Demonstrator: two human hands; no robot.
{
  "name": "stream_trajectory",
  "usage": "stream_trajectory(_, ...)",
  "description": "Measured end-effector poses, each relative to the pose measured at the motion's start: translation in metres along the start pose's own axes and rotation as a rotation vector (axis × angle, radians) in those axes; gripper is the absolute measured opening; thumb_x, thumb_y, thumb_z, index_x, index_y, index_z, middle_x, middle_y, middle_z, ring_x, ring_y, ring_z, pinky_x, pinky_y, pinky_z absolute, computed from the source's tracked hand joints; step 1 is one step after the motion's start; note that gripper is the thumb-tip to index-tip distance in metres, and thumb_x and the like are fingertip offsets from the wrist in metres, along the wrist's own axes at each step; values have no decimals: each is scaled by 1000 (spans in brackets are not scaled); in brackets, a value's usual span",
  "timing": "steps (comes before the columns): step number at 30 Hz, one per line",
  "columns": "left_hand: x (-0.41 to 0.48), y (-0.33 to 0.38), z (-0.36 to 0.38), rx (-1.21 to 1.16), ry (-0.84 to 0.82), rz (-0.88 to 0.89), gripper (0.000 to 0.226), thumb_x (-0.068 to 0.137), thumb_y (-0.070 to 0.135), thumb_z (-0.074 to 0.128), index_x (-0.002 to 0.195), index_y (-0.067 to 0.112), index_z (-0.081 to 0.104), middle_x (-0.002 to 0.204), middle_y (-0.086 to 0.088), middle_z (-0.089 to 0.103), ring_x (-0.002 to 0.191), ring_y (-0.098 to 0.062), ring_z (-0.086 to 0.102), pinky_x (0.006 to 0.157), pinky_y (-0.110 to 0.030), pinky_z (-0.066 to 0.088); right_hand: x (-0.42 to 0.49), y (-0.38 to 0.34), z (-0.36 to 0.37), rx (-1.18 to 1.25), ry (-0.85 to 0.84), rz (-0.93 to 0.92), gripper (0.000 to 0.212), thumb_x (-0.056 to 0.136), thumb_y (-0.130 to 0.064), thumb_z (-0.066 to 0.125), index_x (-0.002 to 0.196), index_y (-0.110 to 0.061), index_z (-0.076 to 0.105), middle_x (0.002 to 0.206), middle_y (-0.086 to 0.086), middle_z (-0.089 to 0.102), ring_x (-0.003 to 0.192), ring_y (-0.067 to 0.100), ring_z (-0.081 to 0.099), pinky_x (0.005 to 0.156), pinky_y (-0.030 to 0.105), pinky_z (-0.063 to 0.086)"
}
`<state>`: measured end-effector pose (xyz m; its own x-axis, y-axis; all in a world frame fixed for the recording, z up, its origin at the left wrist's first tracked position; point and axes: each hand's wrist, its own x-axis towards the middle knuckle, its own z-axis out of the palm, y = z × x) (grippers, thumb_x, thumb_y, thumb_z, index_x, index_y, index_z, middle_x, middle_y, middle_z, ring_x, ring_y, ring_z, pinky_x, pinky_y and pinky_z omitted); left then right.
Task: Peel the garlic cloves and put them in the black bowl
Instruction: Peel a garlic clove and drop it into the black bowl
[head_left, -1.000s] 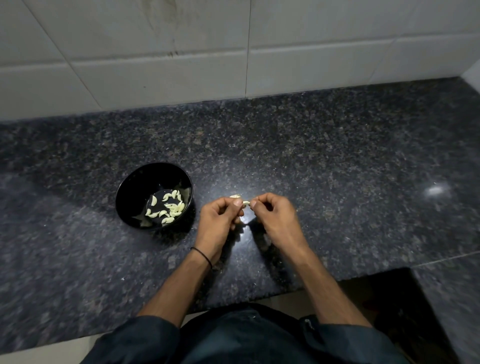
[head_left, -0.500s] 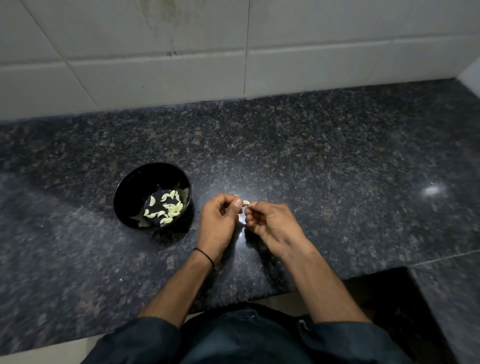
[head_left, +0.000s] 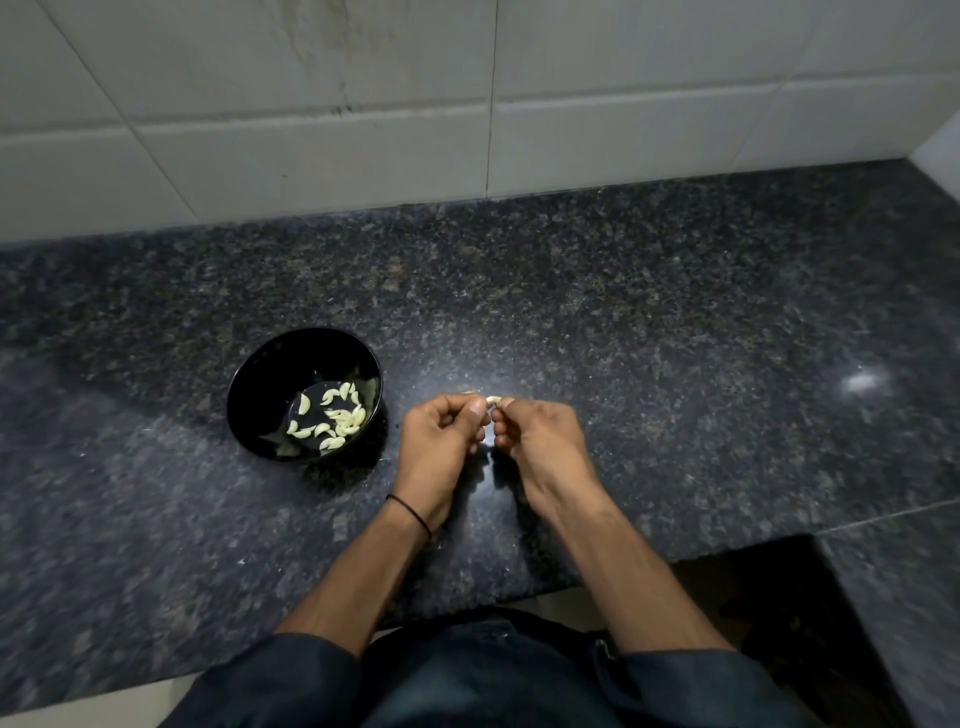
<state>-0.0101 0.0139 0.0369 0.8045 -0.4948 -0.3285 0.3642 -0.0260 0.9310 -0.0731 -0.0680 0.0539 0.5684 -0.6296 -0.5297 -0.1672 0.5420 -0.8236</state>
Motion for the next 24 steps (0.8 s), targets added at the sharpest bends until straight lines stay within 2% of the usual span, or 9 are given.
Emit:
stream_trajectory(2,-1,-1,0,-51,-5,-46,13,96,9,63,86,4,68,66,-1,62,55,-8,47,49,-16,39,-2,2,-3,-337,90,-165,23,97,-13,57,76,-10,66,66,5,64,58,15,54,57,32,41)
stream_trajectory(4,0,-3,-1,14,25,4,12,96,10,64,87,3,69,63,2,61,53,-6,48,52,-22,44,-6,1,-5,-659,168,-341,18,99,-19,57,85,-12,66,72,-2,65,62,10,54,55,19,39)
stream_trajectory(5,1,-4,-2,68,36,52,10,95,10,65,88,4,69,64,3,62,55,-6,51,57,-28,47,-6,0,-4,-691,177,-375,17,99,-20,57,87,-12,66,73,-4,64,62,7,54,53,15,38)
stream_trajectory(8,0,-3,-2,115,37,122,5,93,5,67,89,7,70,69,3,67,58,-4,55,64,-33,49,-2,0,0,-395,135,-210,23,98,-15,57,77,-11,65,63,-4,58,54,11,48,49,24,36)
stream_trajectory(10,-1,-2,-2,52,28,83,5,93,2,67,93,6,69,71,2,70,59,-5,59,62,-28,52,-4,-3,4,-66,50,-31,28,99,-8,53,73,-7,62,58,2,53,47,12,47,49,29,31)
stream_trajectory(12,-3,0,0,-28,4,31,7,93,0,65,96,4,69,75,-3,73,61,-6,63,59,-20,52,-4,-5,4,83,-22,47,28,100,-4,51,75,-1,63,57,6,53,43,12,51,52,31,31)
stream_trajectory(17,-3,-2,-1,-69,-28,-23,9,95,1,62,94,7,68,70,-1,67,55,-4,53,54,-17,44,0,5,-3,-154,34,-82,23,99,-13,54,81,-6,67,68,11,59,58,22,52,58,37,40)
stream_trajectory(21,-2,-1,-3,-190,-79,-97,12,97,2,58,93,3,68,72,-4,65,58,-7,50,51,-14,41,0,3,-12,-511,94,-296,18,100,-20,56,88,-12,67,68,-7,60,59,4,50,56,25,40)
stream_trajectory(24,-4,-1,-4,-166,-75,-105,14,98,4,58,92,1,69,70,-3,64,56,-6,50,50,-15,41,0,4,-16,-585,81,-350,15,101,-22,56,96,-13,67,74,-9,62,58,-3,51,55,15,39)
